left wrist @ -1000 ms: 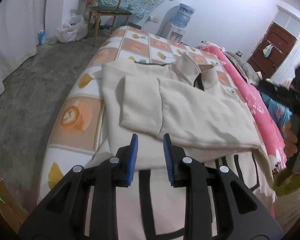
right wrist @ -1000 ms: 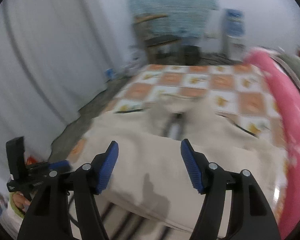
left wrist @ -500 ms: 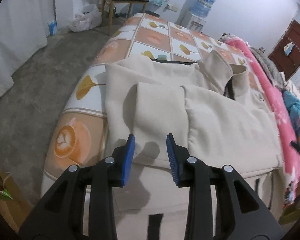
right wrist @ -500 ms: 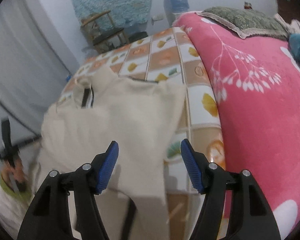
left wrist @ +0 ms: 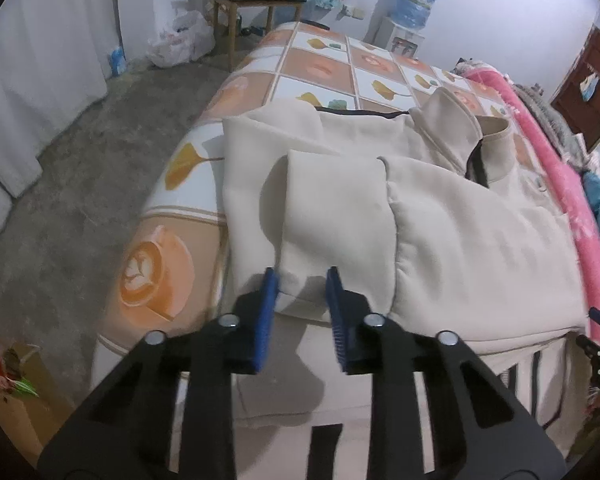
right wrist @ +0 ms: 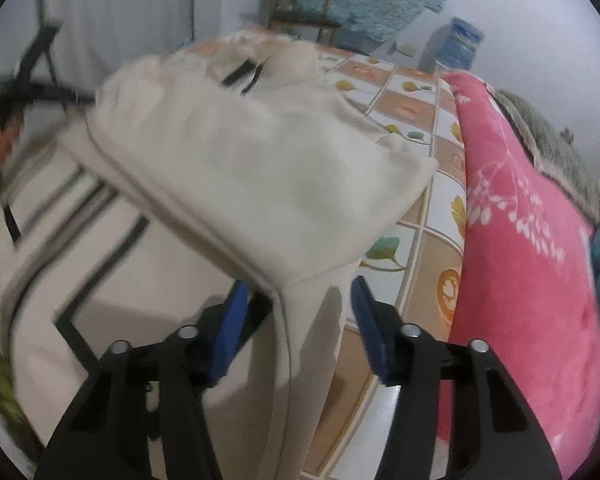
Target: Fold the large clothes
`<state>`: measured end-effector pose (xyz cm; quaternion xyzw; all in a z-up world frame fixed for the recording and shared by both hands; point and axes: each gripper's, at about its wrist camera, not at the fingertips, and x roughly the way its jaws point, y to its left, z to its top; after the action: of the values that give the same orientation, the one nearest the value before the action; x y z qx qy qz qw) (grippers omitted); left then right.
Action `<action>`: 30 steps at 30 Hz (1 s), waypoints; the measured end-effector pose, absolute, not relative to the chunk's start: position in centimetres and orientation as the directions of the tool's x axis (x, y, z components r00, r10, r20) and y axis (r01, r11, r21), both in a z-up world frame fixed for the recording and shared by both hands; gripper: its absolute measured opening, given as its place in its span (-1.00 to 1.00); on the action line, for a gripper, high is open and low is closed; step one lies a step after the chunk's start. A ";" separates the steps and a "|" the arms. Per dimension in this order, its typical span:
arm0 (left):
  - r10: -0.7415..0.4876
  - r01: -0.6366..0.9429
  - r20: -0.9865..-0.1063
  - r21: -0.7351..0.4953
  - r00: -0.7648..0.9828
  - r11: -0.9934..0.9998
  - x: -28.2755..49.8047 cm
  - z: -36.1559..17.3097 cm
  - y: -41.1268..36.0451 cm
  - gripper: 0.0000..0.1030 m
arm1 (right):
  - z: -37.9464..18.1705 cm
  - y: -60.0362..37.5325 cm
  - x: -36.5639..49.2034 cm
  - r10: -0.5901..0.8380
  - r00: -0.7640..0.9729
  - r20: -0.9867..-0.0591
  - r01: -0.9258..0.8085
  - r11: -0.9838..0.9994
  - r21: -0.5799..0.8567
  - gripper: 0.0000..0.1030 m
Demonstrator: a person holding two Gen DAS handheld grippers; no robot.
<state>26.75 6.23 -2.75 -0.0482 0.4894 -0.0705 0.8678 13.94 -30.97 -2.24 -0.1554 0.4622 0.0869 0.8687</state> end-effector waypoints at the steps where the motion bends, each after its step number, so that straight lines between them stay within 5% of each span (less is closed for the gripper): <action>1: -0.151 0.082 -0.841 -0.127 0.520 0.989 26.7 -2.6 6.0 -0.80 | -2.6 -30.7 13.9 -0.035 0.559 -0.828 -0.290 0.928 -0.235 -0.53; 4: -0.155 0.103 -0.832 -0.119 0.533 0.988 26.2 -2.1 6.1 -0.87 | -2.3 -30.9 13.8 -0.060 0.587 -0.808 -0.238 0.940 -0.243 -0.80; 13: -0.285 0.197 -0.782 -0.209 0.554 0.958 23.4 0.8 5.4 -0.89 | -1.4 -35.4 13.1 -0.015 0.632 -0.775 -0.042 0.998 -0.053 -0.82; 23: -0.200 0.202 -0.845 -0.111 0.497 0.973 22.1 -2.9 4.3 -0.89 | -2.4 -36.4 13.2 0.004 0.618 -0.786 -0.020 1.000 -0.010 -0.82; 26: -0.201 0.196 -0.845 -0.117 0.496 0.974 22.1 -3.3 4.7 -0.88 | -2.6 -36.3 13.1 0.006 0.593 -0.805 -0.034 0.999 -0.017 -0.63; 30: -0.193 0.202 -0.842 -0.103 0.503 0.974 21.9 -3.3 4.6 -0.88 | -0.9 -37.2 11.7 0.118 0.591 -0.798 -0.085 0.993 0.084 -0.02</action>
<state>21.92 4.56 -3.27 0.0047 0.4852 -0.1141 0.8669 11.69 -37.20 -0.85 0.0184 0.4485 0.0569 0.8918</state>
